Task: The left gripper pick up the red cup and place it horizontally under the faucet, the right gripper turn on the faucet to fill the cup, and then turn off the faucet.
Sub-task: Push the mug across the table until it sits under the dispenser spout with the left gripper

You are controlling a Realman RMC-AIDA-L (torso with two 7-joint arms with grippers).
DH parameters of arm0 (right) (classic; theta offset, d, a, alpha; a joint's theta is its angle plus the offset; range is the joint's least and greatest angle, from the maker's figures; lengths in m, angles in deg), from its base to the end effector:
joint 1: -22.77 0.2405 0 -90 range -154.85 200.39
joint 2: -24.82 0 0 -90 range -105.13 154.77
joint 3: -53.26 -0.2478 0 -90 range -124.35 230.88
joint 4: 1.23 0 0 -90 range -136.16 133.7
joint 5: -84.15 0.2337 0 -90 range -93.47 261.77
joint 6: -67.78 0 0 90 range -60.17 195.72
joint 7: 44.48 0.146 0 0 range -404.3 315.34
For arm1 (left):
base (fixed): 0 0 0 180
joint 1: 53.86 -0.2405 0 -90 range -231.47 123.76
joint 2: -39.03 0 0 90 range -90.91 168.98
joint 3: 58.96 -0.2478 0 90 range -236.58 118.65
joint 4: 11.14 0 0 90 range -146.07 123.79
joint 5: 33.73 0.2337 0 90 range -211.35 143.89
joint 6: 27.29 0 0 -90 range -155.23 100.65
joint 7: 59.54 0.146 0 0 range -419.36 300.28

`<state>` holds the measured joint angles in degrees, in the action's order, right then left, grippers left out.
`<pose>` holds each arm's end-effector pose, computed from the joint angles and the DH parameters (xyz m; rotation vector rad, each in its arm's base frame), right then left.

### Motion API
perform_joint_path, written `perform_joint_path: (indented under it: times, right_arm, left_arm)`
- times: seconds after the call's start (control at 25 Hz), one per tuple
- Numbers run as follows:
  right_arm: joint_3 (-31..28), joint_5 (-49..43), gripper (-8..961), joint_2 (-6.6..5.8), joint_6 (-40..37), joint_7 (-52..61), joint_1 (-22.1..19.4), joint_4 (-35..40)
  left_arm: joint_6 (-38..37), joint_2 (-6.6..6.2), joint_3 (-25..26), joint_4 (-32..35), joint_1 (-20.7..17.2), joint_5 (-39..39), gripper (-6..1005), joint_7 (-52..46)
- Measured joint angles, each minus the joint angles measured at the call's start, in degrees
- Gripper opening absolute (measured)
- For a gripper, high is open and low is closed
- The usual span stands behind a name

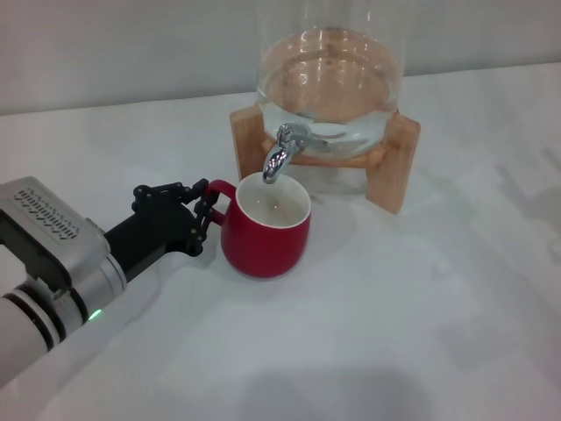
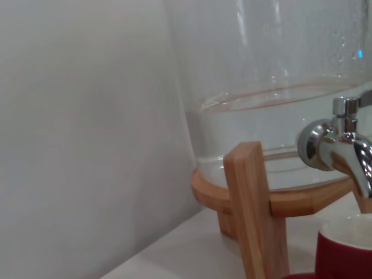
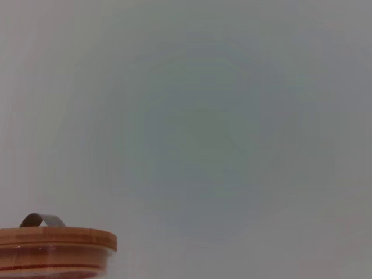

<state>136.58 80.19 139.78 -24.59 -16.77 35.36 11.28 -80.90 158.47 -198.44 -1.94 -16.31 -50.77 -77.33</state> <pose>0.3514 0.2744 0.0666 -1.4771 0.3333 1.0769 -0.2575 0.3639 -0.1157 -2.3441 -0.2405 -0.5528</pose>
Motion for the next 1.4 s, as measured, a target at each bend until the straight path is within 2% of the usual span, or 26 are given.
perform_joint_path:
  times: [1.4]
  right_arm:
    - [0.0, 0.0, 815, 0.00, 0.4, -0.1, 0.9, 0.1]
  left_arm:
    - [3.1, 0.00, 0.0, 0.2, 1.0, 0.1, 106, 0.4]
